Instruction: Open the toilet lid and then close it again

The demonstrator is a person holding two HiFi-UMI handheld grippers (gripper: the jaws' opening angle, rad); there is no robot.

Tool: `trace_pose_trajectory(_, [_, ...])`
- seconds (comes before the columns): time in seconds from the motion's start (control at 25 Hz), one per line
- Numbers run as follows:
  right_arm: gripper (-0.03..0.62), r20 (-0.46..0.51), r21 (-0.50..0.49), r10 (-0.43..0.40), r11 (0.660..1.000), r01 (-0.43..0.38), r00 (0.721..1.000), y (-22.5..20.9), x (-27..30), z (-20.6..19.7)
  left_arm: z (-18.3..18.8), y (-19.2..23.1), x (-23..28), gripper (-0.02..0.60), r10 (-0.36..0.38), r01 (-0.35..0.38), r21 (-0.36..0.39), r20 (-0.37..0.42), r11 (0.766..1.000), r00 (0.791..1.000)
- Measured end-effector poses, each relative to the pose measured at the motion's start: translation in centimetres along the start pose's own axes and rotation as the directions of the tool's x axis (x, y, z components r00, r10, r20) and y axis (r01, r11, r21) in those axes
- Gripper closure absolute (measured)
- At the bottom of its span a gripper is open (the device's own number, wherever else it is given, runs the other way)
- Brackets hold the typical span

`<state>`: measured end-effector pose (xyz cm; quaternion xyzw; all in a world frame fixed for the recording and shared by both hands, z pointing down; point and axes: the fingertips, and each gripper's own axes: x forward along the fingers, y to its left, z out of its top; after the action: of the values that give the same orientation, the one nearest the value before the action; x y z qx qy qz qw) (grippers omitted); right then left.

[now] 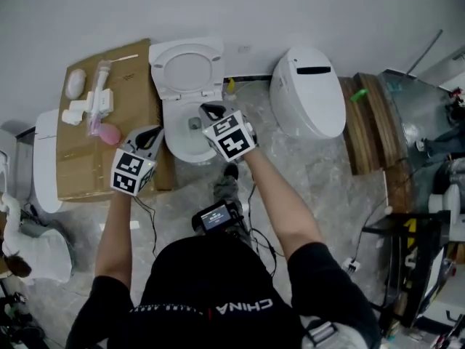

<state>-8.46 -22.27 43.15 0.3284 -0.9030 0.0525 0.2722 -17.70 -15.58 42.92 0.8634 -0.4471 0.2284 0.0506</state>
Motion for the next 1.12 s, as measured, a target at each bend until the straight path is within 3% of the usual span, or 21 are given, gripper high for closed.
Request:
trace_pose_trajectory(0.2, [0.579,-0.017,-0.029,-0.020,0.999,0.020,1.000,3.1,-3.2,-1.1,-0.6,-3.0,-2.0,0.572,-0.036,0.036,0.010,0.004,0.999,0.999])
trace_pose_trajectory(0.4, [0.580,-0.015,-0.052,0.003,0.999,-0.004,1.000,4.5,-5.8,-1.7,1.0,-5.9,-3.3,0.572,-0.053,0.054,-0.026,0.042,0.998,0.998])
trace_pose_trajectory(0.56, [0.580,0.000,-0.049,0.021,0.999,-0.021,1.000,4.9,-7.3,-1.8,1.1,-7.5,-3.3,0.572,-0.047,0.048,-0.033,0.029,0.998,0.998])
trace_pose_trajectory(0.88, [0.580,-0.010,-0.085,0.066,0.994,-0.067,0.998,3.3,-10.4,-4.5,1.4,-11.5,-1.1,0.572,0.010,-0.010,-0.012,-0.027,1.000,1.000])
trace_pose_trajectory(1.12, [0.580,0.021,-0.114,0.105,0.988,-0.102,0.994,3.5,-10.6,-3.4,2.5,-11.7,-0.9,0.572,0.058,-0.057,0.019,-0.030,0.998,0.998])
